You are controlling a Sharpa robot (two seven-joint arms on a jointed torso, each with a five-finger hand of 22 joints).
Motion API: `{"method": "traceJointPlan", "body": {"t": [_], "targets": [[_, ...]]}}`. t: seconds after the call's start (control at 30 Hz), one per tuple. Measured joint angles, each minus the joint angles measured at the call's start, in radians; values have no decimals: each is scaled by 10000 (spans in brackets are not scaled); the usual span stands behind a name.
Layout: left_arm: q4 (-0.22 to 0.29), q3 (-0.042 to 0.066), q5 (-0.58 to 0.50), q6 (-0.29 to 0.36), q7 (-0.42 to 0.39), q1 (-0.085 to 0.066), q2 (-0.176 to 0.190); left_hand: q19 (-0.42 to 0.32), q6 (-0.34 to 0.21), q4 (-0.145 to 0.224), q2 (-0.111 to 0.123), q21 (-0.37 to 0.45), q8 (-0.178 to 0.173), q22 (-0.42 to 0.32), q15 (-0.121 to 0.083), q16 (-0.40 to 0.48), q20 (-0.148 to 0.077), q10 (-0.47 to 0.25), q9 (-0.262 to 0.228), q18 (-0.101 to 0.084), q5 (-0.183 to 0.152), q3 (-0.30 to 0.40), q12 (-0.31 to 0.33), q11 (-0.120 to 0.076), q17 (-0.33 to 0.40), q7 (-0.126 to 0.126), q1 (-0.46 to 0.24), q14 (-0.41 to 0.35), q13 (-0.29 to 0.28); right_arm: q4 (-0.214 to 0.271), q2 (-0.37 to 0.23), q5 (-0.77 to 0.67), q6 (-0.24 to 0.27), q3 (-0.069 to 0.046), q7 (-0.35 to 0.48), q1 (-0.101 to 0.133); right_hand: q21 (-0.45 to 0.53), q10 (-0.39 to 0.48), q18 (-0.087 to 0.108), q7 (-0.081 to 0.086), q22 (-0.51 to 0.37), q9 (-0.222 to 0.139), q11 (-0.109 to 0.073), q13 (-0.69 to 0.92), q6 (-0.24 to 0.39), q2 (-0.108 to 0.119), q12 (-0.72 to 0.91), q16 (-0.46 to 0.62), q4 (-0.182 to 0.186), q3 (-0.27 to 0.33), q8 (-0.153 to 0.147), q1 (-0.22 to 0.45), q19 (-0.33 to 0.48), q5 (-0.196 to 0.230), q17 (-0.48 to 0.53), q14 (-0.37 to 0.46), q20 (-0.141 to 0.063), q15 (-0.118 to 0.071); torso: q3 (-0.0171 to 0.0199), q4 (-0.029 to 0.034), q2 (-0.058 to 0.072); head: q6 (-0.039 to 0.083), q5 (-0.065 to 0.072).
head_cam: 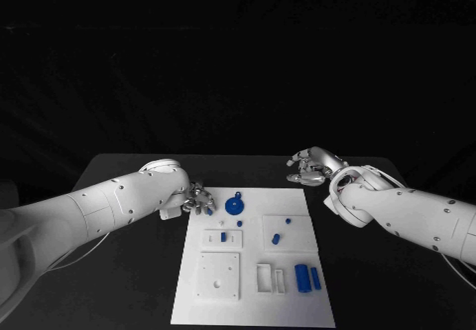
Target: Assemble the parts on the task board
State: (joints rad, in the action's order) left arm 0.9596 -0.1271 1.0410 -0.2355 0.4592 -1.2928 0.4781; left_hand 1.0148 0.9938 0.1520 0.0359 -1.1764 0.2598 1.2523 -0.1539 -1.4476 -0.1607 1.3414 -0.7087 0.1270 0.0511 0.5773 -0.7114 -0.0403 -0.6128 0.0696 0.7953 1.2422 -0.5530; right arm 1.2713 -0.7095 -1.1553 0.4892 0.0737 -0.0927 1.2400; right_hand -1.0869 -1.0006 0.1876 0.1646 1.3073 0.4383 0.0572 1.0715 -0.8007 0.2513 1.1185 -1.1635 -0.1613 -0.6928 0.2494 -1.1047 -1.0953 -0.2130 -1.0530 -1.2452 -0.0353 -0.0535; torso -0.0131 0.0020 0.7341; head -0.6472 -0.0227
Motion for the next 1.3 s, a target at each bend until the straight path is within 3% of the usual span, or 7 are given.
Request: {"method": "traceJointPlan", "body": {"t": [0.1, 0.3, 0.43, 0.67, 0.93, 1.3], "targets": [[-2, -1, -48, -1, -5, 6, 5, 0, 191, 262, -252, -1, 106, 12, 0, 0, 1, 1, -37, 1, -1, 65, 0, 0, -20, -67, 252, 0, -11, -7, 6, 0, 0, 0, 0, 0, 0, 0, 0, 20, 0, 0, 0, 0, -22, 0, 0, 0, 0, 0, 0, 0, 0, 0, 0, 0, 0, 0, 0, 0, 1, -7, 0], [8, -6, -198, 24, -40, 23, 51, 1, 754, 699, -561, -4, 500, 24, -131, -77, 2, 217, -154, -23, -19, 36, -48, -207, -59, -292, 563, 96, -11, -43, 36, 0, 0, 0, -1, 0, 0, 0, 0, 23, 8, 0, 0, 0, -30, 0, -1, 0, 0, 0, 0, 0, 1, 0, 9, 0, 1, -1, 0, 1, 2, -13, -4], [63, -12, -316, 109, -62, 33, 136, 1, 770, 837, -782, -4, 628, 24, -190, -89, 3, 295, -153, -25, -19, 32, -48, -286, -73, -306, 785, 108, -10, -56, 42, 0, 0, 0, -1, 0, 0, 0, 0, 12, 8, 0, 0, -10, -41, 0, -1, 0, 0, 0, 0, 0, 1, 0, 9, 0, 2, 0, -1, 2, 2, -16, -5], [470, -24, -480, 533, -96, 73, 419, 3, 771, 948, -862, -4, 743, 23, -268, -117, 2, 494, -151, -25, -16, 38, -88, -371, -80, -307, 865, 180, -8, -83, 46, 0, 0, 0, -1, -1, 0, 0, 0, 3, 7, 0, 0, -10, -48, 0, -2, 0, 0, 0, 0, 0, 2, -40, 9, 0, 2, 0, 5, 5, -3, -10, -13], [1478, -21, -613, 1340, -137, 66, 1063, 98, 771, 985, -874, -44, 744, 10, -331, -117, -51, 611, -151, -40, 117, 74, -88, -420, -79, -307, 877, 257, 15, -86, 29, 0, 0, 0, -2, -1, 0, 0, 1, 2, 6, 0, 0, -19, -39, 0, -2, 0, 0, 0, 0, 0, 3, -40, 8, 0, 3, -1, 15, 13, -17, -1, -37], [3341, -23, -676, 1979, -121, 51, 2057, 184, 771, 1026, -874, -44, 802, -11, -358, -162, -73, 718, -151, -108, 331, 88, -88, -456, -77, -307, 877, 338, 15, -93, 29, 0, -1, 0, -2, -2, 0, 0, 0, 18, 5, -8, 0, -28, -18, -41, -2, 0, 0, 0, 0, 42, 5, -40, 8, 0, 6, 0, 14, 19, -27, 17, -109]]}}
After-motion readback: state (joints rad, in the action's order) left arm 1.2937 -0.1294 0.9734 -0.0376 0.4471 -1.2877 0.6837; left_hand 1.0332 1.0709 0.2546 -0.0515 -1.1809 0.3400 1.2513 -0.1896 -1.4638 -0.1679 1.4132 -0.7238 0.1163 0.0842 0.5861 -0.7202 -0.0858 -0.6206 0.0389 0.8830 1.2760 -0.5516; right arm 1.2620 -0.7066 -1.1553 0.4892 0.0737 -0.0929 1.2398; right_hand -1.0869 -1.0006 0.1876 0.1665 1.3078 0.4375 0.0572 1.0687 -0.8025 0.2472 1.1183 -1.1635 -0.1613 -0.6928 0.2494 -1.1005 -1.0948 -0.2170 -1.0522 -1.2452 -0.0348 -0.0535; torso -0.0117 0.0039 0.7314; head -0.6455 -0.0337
